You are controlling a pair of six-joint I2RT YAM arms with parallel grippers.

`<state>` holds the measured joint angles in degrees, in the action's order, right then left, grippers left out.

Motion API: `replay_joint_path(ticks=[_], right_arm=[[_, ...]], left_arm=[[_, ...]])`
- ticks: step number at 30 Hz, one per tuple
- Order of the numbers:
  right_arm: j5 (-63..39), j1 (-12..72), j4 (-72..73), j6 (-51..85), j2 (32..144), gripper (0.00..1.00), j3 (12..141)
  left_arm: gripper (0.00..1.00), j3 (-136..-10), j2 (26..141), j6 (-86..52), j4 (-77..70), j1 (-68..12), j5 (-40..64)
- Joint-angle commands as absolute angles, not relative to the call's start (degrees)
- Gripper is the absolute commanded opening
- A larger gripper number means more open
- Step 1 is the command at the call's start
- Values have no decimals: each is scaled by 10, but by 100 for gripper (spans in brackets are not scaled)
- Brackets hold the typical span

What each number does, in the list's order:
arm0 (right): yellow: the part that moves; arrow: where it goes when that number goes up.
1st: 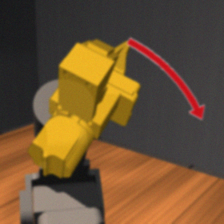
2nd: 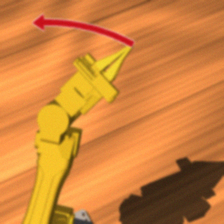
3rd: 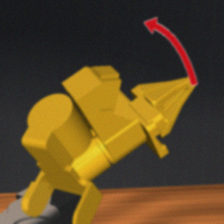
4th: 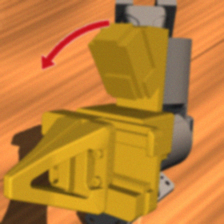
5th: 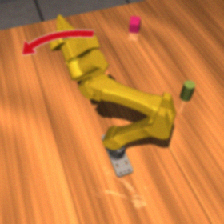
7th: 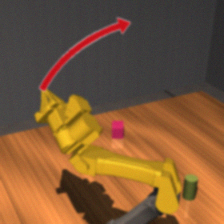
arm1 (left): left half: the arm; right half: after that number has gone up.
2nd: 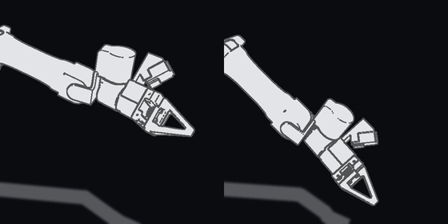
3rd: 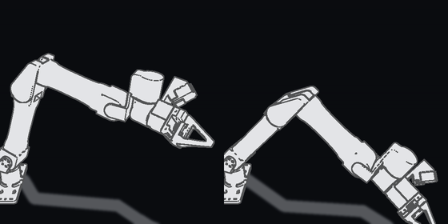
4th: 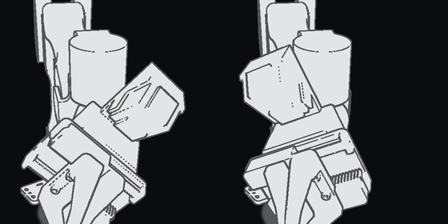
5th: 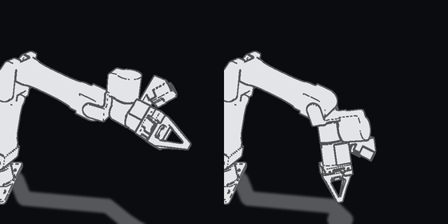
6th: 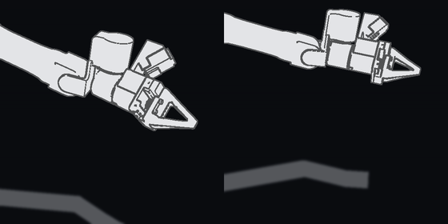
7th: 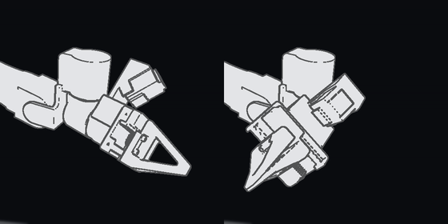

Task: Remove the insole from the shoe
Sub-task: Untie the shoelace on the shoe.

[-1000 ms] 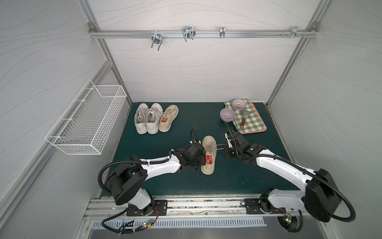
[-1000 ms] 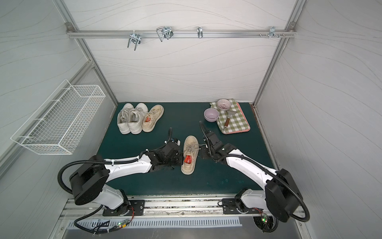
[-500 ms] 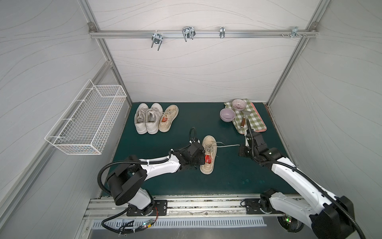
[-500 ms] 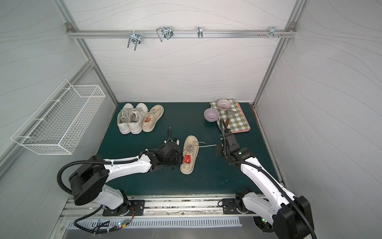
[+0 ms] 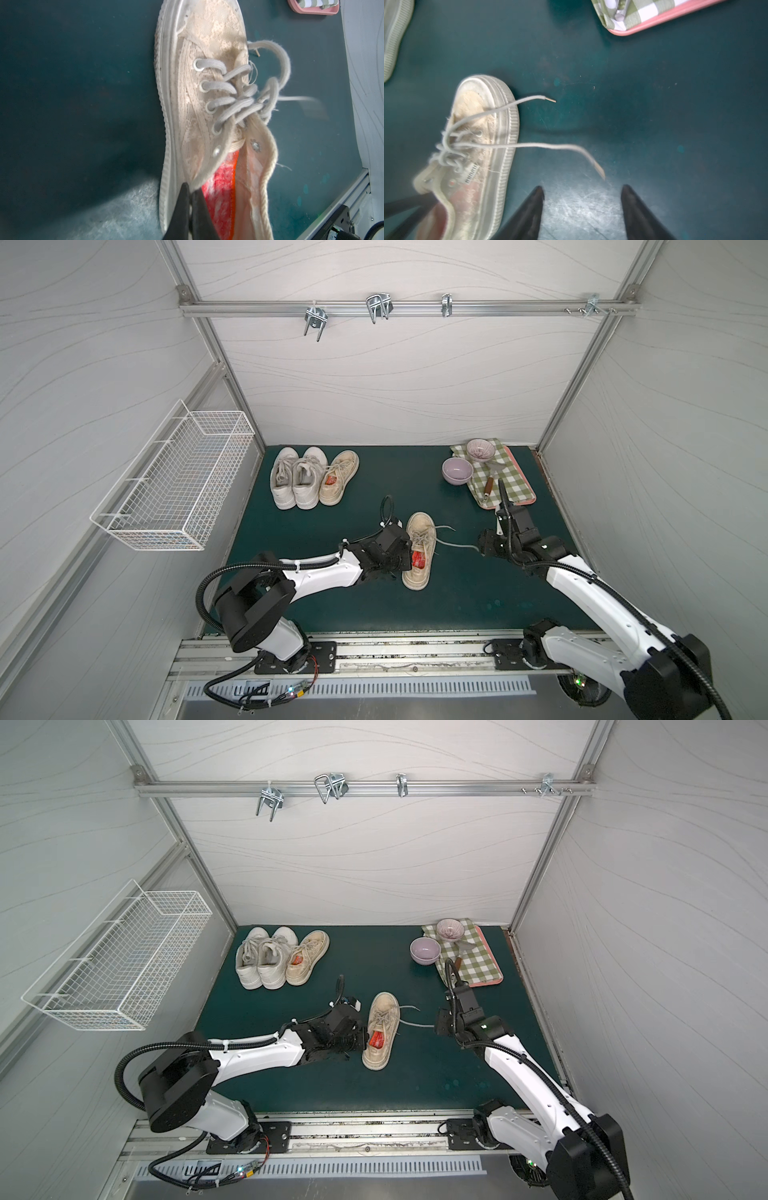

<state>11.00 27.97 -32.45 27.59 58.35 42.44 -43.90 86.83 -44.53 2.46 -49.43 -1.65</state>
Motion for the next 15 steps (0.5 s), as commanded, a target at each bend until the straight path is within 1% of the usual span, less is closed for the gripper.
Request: replay_joint_path(ticks=[1,5,8,11,15], right_arm=[[122,325,-333,269,587,71,459],[109,403,-307,265,635,72,480],[118,441,-296,268,690,71,499],[121,452,-287,272,730,67,506],[111,452,-268,273,757,65,507]], left_arm=[[0,-452,866,-433,-2,-505,-15],[0,-466,873,-421,-6,-525,-14],[0,-476,881,-416,-10,-537,-10],[0,-477,884,-416,-11,-542,-7],[0,-475,884,-414,-15,-544,-4]])
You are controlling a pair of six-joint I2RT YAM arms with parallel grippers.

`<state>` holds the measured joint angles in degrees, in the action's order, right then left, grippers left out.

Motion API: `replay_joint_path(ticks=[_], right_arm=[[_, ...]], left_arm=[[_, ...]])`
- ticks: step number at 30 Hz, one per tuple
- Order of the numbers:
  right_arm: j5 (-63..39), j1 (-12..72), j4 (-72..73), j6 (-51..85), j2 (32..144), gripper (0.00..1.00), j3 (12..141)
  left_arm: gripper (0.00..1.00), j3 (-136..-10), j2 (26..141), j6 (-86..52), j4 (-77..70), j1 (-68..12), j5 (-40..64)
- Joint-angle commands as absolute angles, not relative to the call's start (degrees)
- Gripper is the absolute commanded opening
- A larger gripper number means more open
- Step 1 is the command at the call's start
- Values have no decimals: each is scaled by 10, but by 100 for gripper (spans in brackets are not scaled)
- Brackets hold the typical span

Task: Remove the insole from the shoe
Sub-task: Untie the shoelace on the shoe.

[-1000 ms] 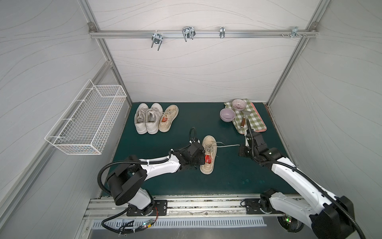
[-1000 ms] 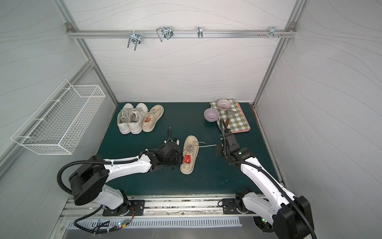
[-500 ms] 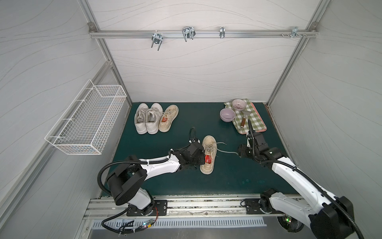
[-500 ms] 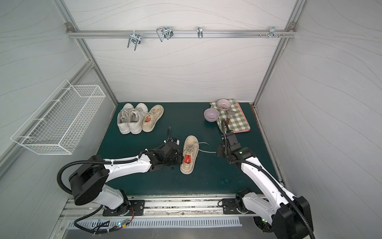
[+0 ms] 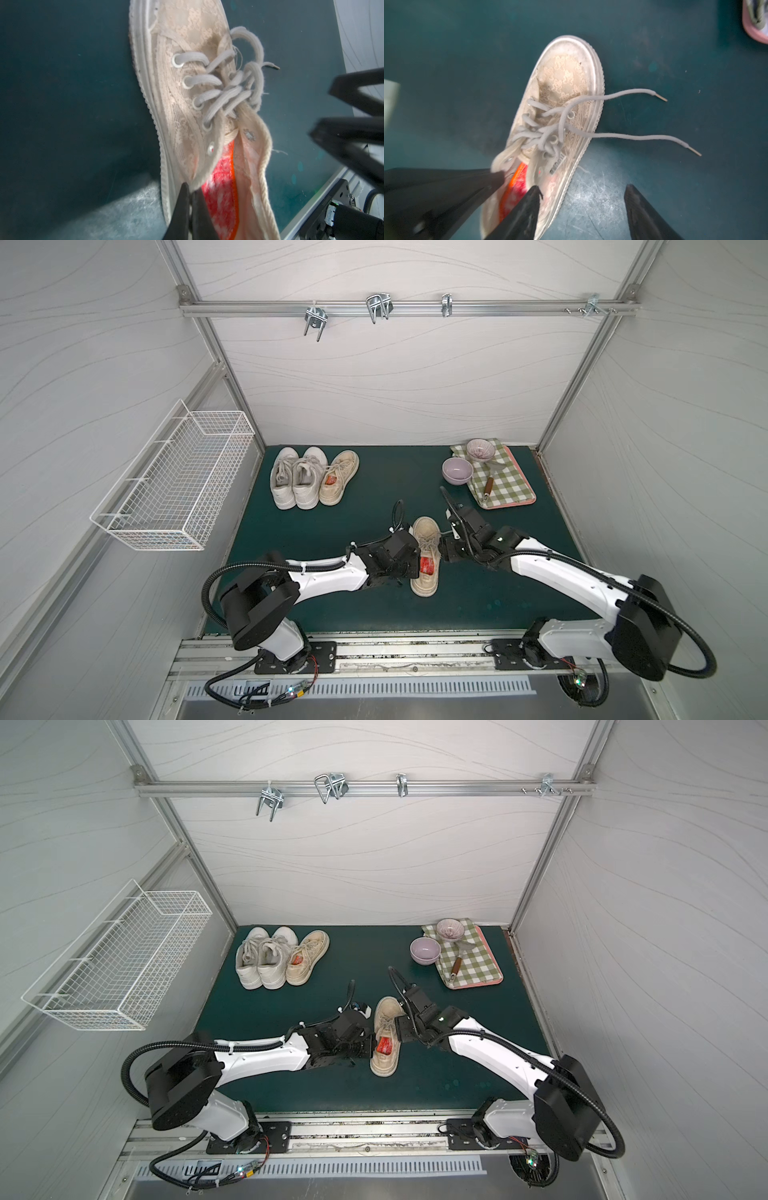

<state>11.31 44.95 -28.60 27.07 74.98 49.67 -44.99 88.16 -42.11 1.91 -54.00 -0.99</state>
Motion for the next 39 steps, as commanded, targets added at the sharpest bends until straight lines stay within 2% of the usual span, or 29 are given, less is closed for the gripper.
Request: replay_joint_path(ticks=[1,20,25,34,39], right_arm=[[106,453,-264,273,762,65,508],[106,465,-211,275,879,56,539],[173,485,-206,288,900,54,549],[389,512,-242,315,915,48,568],[402,500,-247,313,880,47,563]], left_arm=[[0,-475,884,-414,-17,-545,-3],[0,-471,881,-406,-38,-552,22],[0,-470,877,-405,-45,-554,27],[0,-460,864,-410,-42,-554,12],[0,-453,862,-413,-46,-554,9]])
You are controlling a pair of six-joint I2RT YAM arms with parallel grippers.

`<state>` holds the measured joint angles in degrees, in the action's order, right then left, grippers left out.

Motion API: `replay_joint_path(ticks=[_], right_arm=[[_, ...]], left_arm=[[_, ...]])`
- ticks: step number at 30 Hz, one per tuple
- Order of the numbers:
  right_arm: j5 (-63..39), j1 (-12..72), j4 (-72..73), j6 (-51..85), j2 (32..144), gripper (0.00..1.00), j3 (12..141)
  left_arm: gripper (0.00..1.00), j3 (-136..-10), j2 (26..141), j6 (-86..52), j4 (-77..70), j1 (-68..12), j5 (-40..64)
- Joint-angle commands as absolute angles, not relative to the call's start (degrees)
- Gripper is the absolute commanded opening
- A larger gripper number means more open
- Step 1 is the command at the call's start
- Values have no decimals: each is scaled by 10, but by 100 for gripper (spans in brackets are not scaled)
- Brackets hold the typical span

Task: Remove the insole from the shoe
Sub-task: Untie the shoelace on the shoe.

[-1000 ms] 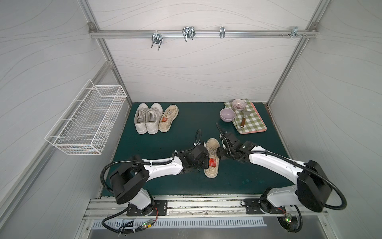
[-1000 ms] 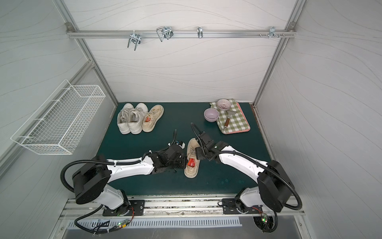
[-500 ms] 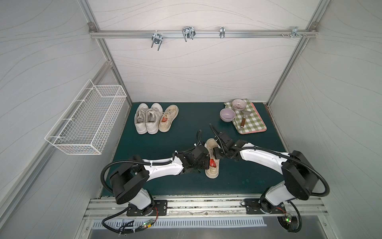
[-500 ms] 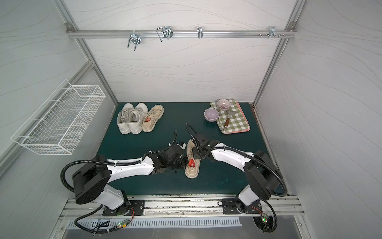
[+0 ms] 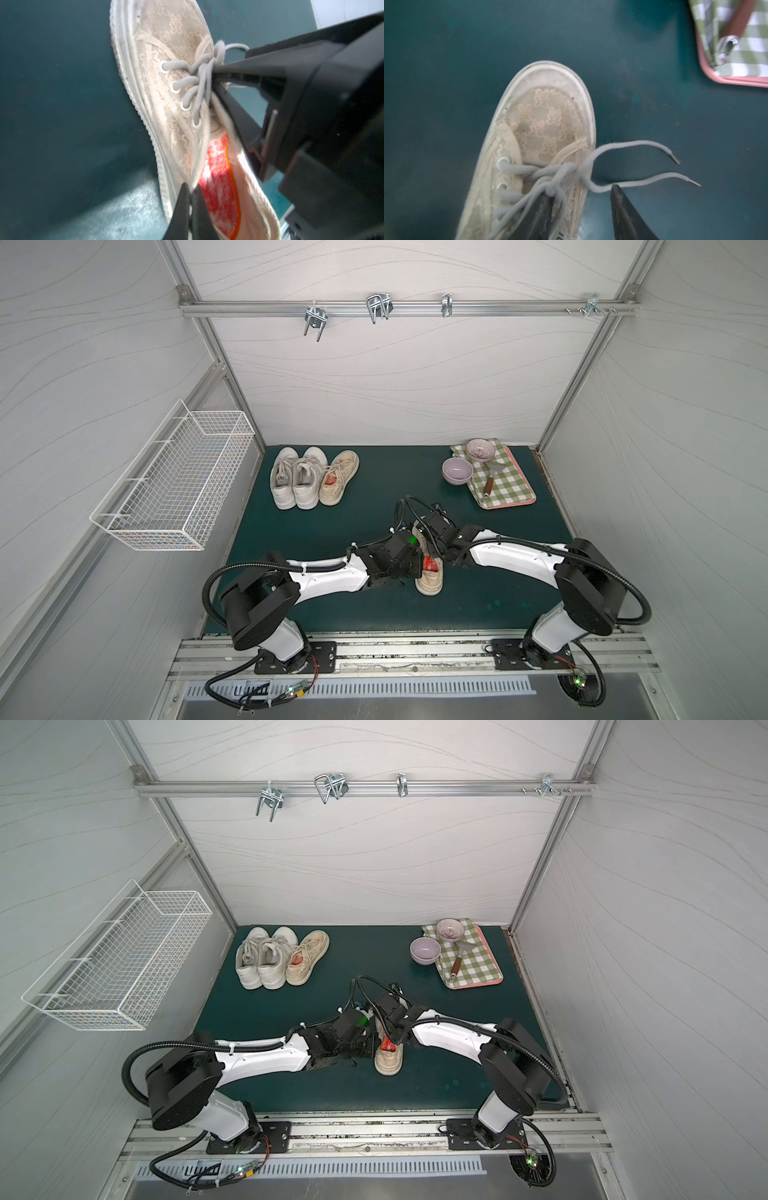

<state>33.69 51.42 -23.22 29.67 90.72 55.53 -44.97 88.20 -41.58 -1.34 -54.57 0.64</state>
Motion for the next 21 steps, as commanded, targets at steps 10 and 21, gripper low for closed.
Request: replay_joint_path(ticks=[10,21], right_arm=[[286,471,-216,315,811,59,516],[182,470,-188,342,841,64,469]], left_arm=[[0,-453,866,-410,-47,-554,4],[0,-454,869,-409,-50,-554,6]])
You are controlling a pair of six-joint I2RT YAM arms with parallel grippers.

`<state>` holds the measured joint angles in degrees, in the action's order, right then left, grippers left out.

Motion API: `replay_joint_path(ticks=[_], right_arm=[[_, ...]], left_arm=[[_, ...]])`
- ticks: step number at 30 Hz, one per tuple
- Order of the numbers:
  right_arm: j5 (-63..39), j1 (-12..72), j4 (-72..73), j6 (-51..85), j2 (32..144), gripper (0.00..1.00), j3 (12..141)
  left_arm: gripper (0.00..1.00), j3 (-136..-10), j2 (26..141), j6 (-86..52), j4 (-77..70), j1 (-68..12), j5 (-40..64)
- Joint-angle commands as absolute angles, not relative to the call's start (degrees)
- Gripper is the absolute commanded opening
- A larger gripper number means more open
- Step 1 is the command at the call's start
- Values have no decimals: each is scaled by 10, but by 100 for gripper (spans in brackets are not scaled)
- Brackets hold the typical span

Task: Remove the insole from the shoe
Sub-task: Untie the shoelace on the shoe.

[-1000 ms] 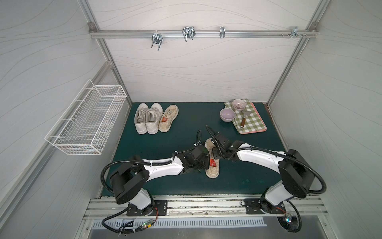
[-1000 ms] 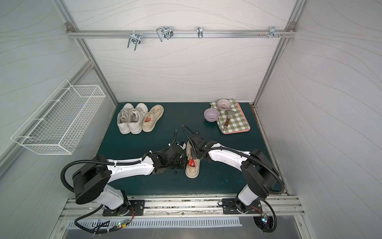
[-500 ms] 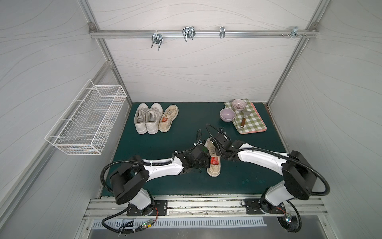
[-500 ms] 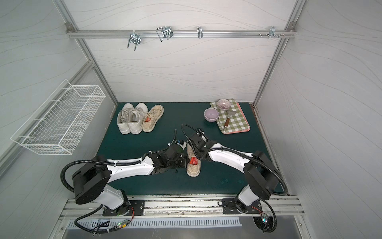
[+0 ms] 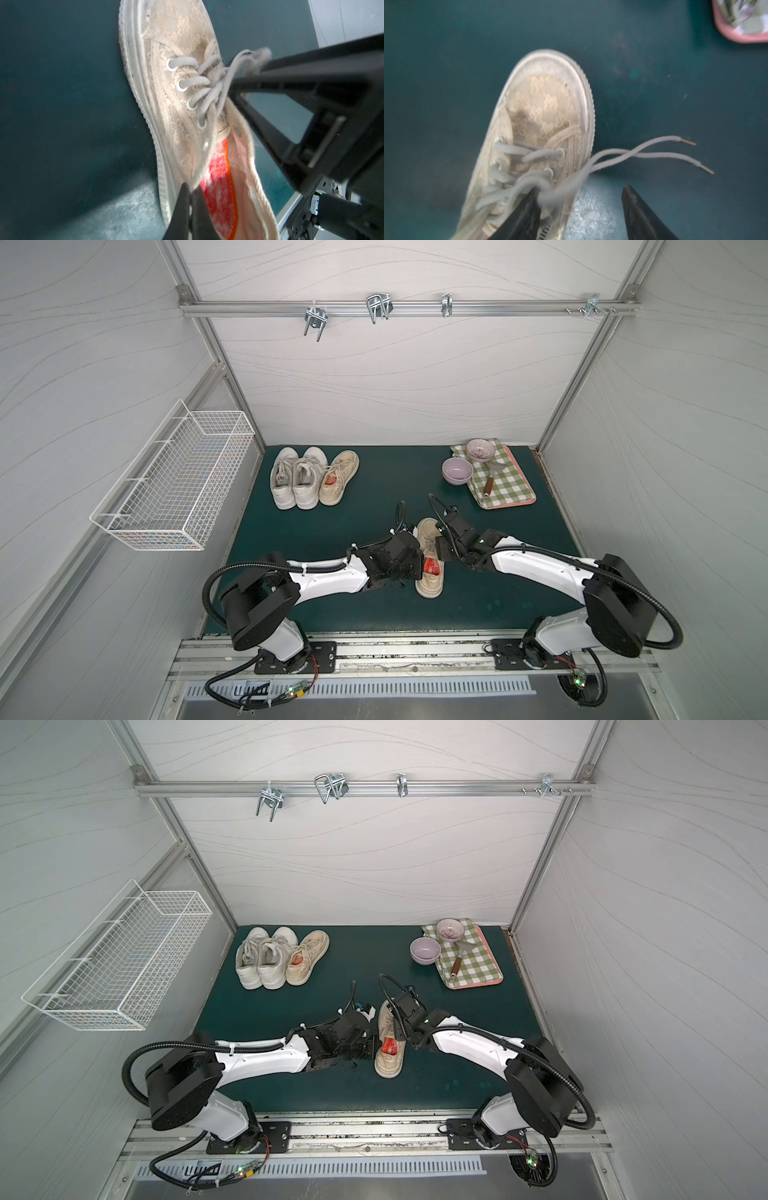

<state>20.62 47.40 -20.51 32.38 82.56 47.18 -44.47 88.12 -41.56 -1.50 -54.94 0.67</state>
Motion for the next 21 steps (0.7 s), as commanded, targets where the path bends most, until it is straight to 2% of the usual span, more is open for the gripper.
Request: replay_joint_path(ticks=[1,3,9,12,13,16,21], right_arm=[[188,470,-193,346,848,64,474],[213,469,-205,351,857,63,486],[314,457,-226,344,857,51,520],[366,447,-237,339,864,50,542],[375,442,-237,335,865,52,546],[379,430,-220,325,867,66,553],[361,412,-222,331,879,80,569]], left_arm=[[0,-454,868,-409,-50,-554,6],[0,-454,868,-408,-50,-554,7],[0,-452,866,-408,-48,-554,6],[0,-449,863,-410,-50,-554,6],[0,-447,862,-411,-50,-554,6],[0,-446,860,-412,-50,-554,8],[0,-442,855,-412,-50,-554,8]])
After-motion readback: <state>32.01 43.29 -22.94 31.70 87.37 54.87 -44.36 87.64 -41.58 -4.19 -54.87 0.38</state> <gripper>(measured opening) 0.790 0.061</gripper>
